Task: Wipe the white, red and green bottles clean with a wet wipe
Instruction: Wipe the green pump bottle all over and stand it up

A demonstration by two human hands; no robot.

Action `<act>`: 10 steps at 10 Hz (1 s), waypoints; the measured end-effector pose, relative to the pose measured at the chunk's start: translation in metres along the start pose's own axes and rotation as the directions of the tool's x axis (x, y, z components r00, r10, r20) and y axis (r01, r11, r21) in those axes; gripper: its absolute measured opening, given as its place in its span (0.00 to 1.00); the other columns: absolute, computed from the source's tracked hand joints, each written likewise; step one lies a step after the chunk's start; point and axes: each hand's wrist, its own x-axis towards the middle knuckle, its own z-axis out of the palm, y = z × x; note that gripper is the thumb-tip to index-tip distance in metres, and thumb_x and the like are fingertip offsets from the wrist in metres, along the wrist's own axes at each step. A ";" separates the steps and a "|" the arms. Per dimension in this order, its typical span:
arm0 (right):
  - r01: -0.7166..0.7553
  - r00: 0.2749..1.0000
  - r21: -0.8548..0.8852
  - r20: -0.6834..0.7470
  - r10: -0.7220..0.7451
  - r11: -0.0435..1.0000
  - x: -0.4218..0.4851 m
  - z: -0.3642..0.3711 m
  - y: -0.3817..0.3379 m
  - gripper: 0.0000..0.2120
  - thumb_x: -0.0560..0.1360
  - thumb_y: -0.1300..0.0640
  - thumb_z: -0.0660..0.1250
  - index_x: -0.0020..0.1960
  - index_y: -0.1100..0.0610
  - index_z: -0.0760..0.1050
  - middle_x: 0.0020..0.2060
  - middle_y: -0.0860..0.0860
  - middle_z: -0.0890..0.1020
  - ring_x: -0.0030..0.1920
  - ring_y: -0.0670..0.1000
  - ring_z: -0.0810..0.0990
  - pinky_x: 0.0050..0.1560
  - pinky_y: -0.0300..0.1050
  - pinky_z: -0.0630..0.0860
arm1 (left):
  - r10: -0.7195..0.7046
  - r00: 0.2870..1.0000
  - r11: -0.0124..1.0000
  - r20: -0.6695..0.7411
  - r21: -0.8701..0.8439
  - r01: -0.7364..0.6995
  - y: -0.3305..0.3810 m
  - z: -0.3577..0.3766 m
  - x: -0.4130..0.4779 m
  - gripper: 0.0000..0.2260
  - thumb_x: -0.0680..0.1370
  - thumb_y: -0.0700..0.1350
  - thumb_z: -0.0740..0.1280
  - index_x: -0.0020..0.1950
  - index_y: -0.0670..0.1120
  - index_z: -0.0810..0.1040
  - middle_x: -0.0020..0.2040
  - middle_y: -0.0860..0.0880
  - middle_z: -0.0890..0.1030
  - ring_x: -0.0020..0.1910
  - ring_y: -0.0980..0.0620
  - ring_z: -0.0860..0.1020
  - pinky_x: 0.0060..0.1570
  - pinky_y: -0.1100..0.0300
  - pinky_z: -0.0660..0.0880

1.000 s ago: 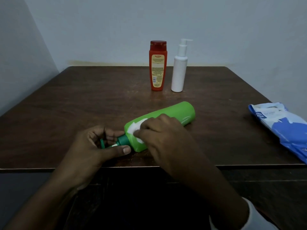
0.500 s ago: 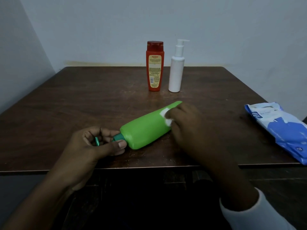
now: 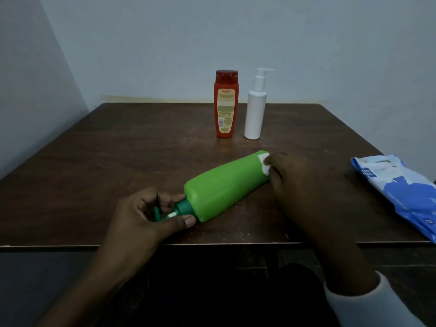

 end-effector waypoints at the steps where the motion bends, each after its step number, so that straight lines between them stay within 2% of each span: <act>1: 0.072 0.997 0.063 0.028 -0.074 0.995 -0.005 -0.005 -0.029 0.09 0.73 0.68 0.63 0.50 0.61 0.79 0.45 0.58 0.81 0.47 0.59 0.79 0.49 0.55 0.76 | 0.141 0.989 0.983 -0.045 0.128 -0.134 0.004 0.007 -0.008 0.13 0.59 0.43 0.84 0.39 0.49 0.84 0.43 0.50 0.87 0.43 0.57 0.85 0.43 0.60 0.80; 2: 0.293 0.954 0.173 -0.117 -0.276 0.940 -0.010 0.005 -0.057 0.17 0.66 0.69 0.68 0.54 0.58 0.81 0.50 0.54 0.84 0.54 0.54 0.79 0.60 0.43 0.72 | 0.273 0.961 0.939 -0.044 0.227 -0.257 0.003 0.010 -0.012 0.17 0.61 0.40 0.85 0.42 0.57 0.85 0.41 0.51 0.84 0.42 0.56 0.83 0.43 0.60 0.79; 3: 0.484 0.863 0.246 0.022 -0.504 0.840 -0.021 0.003 -0.068 0.22 0.72 0.60 0.58 0.64 0.54 0.76 0.63 0.50 0.78 0.66 0.47 0.71 0.73 0.38 0.56 | 0.364 0.931 0.897 -0.008 0.271 -0.348 0.003 0.012 -0.014 0.18 0.62 0.35 0.84 0.42 0.54 0.85 0.41 0.54 0.83 0.42 0.58 0.83 0.43 0.67 0.77; 4: 0.506 0.858 0.297 -0.076 -0.508 0.810 -0.016 -0.005 -0.054 0.22 0.70 0.67 0.59 0.63 0.59 0.77 0.61 0.55 0.80 0.64 0.53 0.76 0.70 0.50 0.67 | 0.390 0.921 0.888 0.003 0.265 -0.376 0.003 0.011 -0.014 0.15 0.63 0.33 0.83 0.44 0.48 0.86 0.43 0.54 0.84 0.45 0.59 0.84 0.46 0.67 0.78; 5: 0.322 0.946 0.311 -0.074 -0.315 0.894 -0.006 -0.004 -0.023 0.22 0.70 0.70 0.62 0.62 0.60 0.79 0.59 0.57 0.81 0.61 0.56 0.79 0.68 0.55 0.70 | 0.395 0.919 0.879 0.017 0.282 -0.383 0.005 0.009 -0.013 0.15 0.64 0.33 0.83 0.45 0.47 0.86 0.44 0.54 0.85 0.48 0.62 0.84 0.48 0.71 0.76; 6: 0.113 0.993 0.260 -0.055 -0.102 0.959 -0.003 -0.008 0.008 0.17 0.75 0.65 0.61 0.60 0.57 0.80 0.58 0.54 0.82 0.59 0.54 0.79 0.66 0.46 0.69 | 0.413 0.911 0.877 0.023 0.258 -0.404 0.008 0.009 -0.013 0.18 0.64 0.32 0.83 0.45 0.52 0.85 0.45 0.54 0.85 0.49 0.62 0.84 0.50 0.72 0.76; 7: 0.097 0.995 0.278 -0.062 -0.083 0.956 -0.006 -0.009 -0.002 0.17 0.75 0.65 0.62 0.61 0.55 0.79 0.59 0.53 0.81 0.60 0.52 0.78 0.67 0.43 0.69 | 0.423 0.906 0.876 0.014 0.251 -0.413 0.009 0.010 -0.013 0.18 0.63 0.33 0.83 0.46 0.50 0.86 0.44 0.53 0.84 0.48 0.62 0.84 0.49 0.72 0.76; 8: 0.252 0.967 0.352 -0.065 -0.245 0.902 -0.015 -0.005 -0.041 0.20 0.73 0.68 0.62 0.62 0.59 0.78 0.61 0.55 0.80 0.63 0.52 0.77 0.68 0.52 0.71 | 0.413 0.911 0.877 0.001 0.268 -0.398 0.006 0.009 -0.011 0.18 0.63 0.31 0.83 0.46 0.48 0.86 0.44 0.53 0.84 0.47 0.62 0.84 0.47 0.73 0.76; 9: 0.459 0.874 0.354 -0.013 -0.486 0.815 -0.025 -0.006 -0.064 0.23 0.71 0.69 0.61 0.65 0.59 0.75 0.63 0.55 0.78 0.67 0.50 0.74 0.72 0.48 0.64 | 0.410 0.912 0.876 0.004 0.278 -0.395 0.003 0.009 -0.011 0.19 0.62 0.30 0.82 0.45 0.49 0.86 0.43 0.53 0.84 0.46 0.62 0.84 0.46 0.74 0.75; 10: 0.373 0.917 0.364 -0.006 -0.398 0.853 -0.014 -0.002 -0.037 0.23 0.73 0.66 0.57 0.66 0.56 0.75 0.64 0.52 0.78 0.67 0.49 0.74 0.72 0.45 0.65 | 0.409 0.912 0.879 0.010 0.263 -0.397 0.001 0.007 -0.011 0.19 0.62 0.31 0.83 0.46 0.49 0.86 0.45 0.55 0.84 0.48 0.64 0.84 0.48 0.75 0.75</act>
